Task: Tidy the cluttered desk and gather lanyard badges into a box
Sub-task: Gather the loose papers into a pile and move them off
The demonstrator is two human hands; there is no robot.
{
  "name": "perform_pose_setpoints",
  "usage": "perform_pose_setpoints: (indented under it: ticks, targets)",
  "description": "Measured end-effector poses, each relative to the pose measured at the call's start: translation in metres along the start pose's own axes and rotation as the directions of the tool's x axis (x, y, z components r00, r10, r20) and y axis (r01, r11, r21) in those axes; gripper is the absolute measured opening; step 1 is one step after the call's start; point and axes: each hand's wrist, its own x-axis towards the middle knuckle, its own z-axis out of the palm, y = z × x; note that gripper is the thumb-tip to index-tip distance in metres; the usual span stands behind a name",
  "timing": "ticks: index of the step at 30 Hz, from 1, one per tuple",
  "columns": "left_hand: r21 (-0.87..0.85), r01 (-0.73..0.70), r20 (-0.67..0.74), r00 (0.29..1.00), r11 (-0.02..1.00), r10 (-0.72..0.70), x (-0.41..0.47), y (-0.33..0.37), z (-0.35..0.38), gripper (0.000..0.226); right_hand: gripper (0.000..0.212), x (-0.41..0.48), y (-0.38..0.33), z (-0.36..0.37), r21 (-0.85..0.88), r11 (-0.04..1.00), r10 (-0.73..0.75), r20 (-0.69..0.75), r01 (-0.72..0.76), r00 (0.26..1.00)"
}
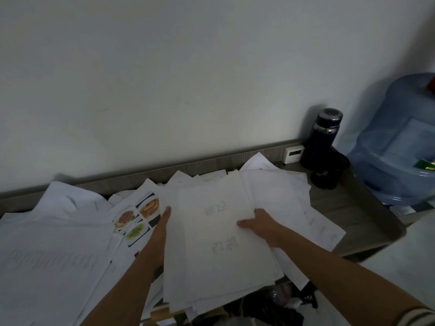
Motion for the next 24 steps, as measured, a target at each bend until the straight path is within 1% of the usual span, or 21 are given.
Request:
perform_pose_setpoints:
  ticks: [1,2,4,6,7,8,9,11,12,13,14,15,16,17,18,19,21,22,23,24]
  targets:
    - [0.063,0.013,0.033,0.999,0.998,-0.016,0.001,-0.001,-0.001,0.030,0.027,0.004,0.003,0.005,0.011,1.000,-0.026,-0.005,0.026,1.000]
    - [0.108,0.039,0.037,0.998,0.993,-0.043,0.000,-0.001,-0.003,0.035,0.029,0.008,0.004,0.008,0.020,0.999,-0.050,-0.039,0.050,0.998]
    - [0.165,0.072,0.014,0.997,0.984,-0.075,-0.001,-0.001,-0.005,0.036,0.033,0.016,0.004,0.007,-0.009,0.996,-0.093,-0.167,0.093,0.981]
    - [0.158,0.085,-0.005,0.996,0.984,-0.085,-0.001,-0.002,-0.006,0.030,0.026,0.020,0.006,0.004,-0.029,0.991,-0.135,-0.268,0.132,0.954]
    - [0.140,0.085,-0.007,0.996,0.987,-0.084,0.000,-0.001,-0.008,0.028,0.021,0.020,0.007,0.007,-0.021,0.988,-0.154,-0.281,0.154,0.947]
    - [0.132,0.085,-0.007,0.996,0.988,-0.085,-0.002,0.000,-0.008,0.029,0.017,0.020,0.008,0.011,-0.008,0.985,-0.170,-0.262,0.174,0.950]
    - [0.134,0.087,-0.001,0.996,0.987,-0.087,0.001,-0.001,-0.010,0.033,0.015,0.019,0.009,0.018,0.007,0.982,-0.183,-0.199,0.188,0.963]
    - [0.150,0.090,0.023,0.995,0.985,-0.094,0.003,-0.001,-0.013,0.048,0.026,0.017,0.010,0.035,0.010,0.980,-0.197,-0.006,0.197,0.980]
    - [0.161,0.094,0.034,0.994,0.982,-0.101,0.003,-0.001,-0.013,0.054,0.034,0.018,0.010,0.040,-0.046,0.977,-0.207,0.052,0.209,0.977]
    - [0.167,0.100,0.046,0.993,0.981,-0.109,0.004,-0.001,-0.014,0.057,0.041,0.019,0.009,0.042,-0.144,0.960,-0.236,0.048,0.240,0.971]
    - [0.162,0.103,0.068,0.991,0.981,-0.115,0.004,0.000,-0.015,0.060,0.045,0.023,0.006,0.042,-0.249,0.932,-0.275,-0.021,0.262,0.961]
    - [0.154,0.110,0.087,0.988,0.982,-0.125,0.004,0.000,-0.015,0.060,0.045,0.025,0.003,0.039,-0.338,0.905,-0.314,-0.125,0.257,0.941]
    - [0.146,0.117,0.101,0.986,0.982,-0.133,0.003,0.001,-0.014,0.060,0.044,0.028,0.000,0.037,-0.390,0.889,-0.342,-0.220,0.239,0.913]
    - [0.135,0.121,0.112,0.984,0.984,-0.136,0.004,0.002,-0.014,0.058,0.042,0.030,-0.002,0.037,-0.416,0.881,-0.354,-0.268,0.223,0.896]
    - [0.125,0.124,0.122,0.983,0.984,-0.140,0.004,0.002,-0.013,0.057,0.039,0.032,-0.004,0.039,-0.438,0.873,-0.351,-0.256,0.216,0.901]
    - [0.116,0.128,0.136,0.980,0.985,-0.143,0.004,0.003,-0.011,0.056,0.037,0.033,-0.006,0.043,-0.446,0.866,-0.337,-0.190,0.225,0.922]
    - [0.097,0.136,0.170,0.974,0.986,-0.151,0.003,0.005,-0.008,0.052,0.040,0.035,-0.007,0.048,-0.415,0.881,-0.263,-0.028,0.228,0.965]
    - [0.088,0.142,0.179,0.971,0.986,-0.156,0.003,0.005,-0.007,0.049,0.042,0.035,-0.008,0.046,-0.411,0.885,-0.242,-0.002,0.220,0.970]
    - [0.085,0.152,0.178,0.970,0.985,-0.165,0.003,0.005,-0.006,0.047,0.044,0.035,-0.011,0.038,-0.426,0.878,-0.256,-0.035,0.217,0.966]
    - [0.081,0.163,0.168,0.970,0.983,-0.175,0.002,0.005,-0.007,0.045,0.045,0.035,-0.014,0.025,-0.462,0.864,-0.288,-0.125,0.201,0.949]
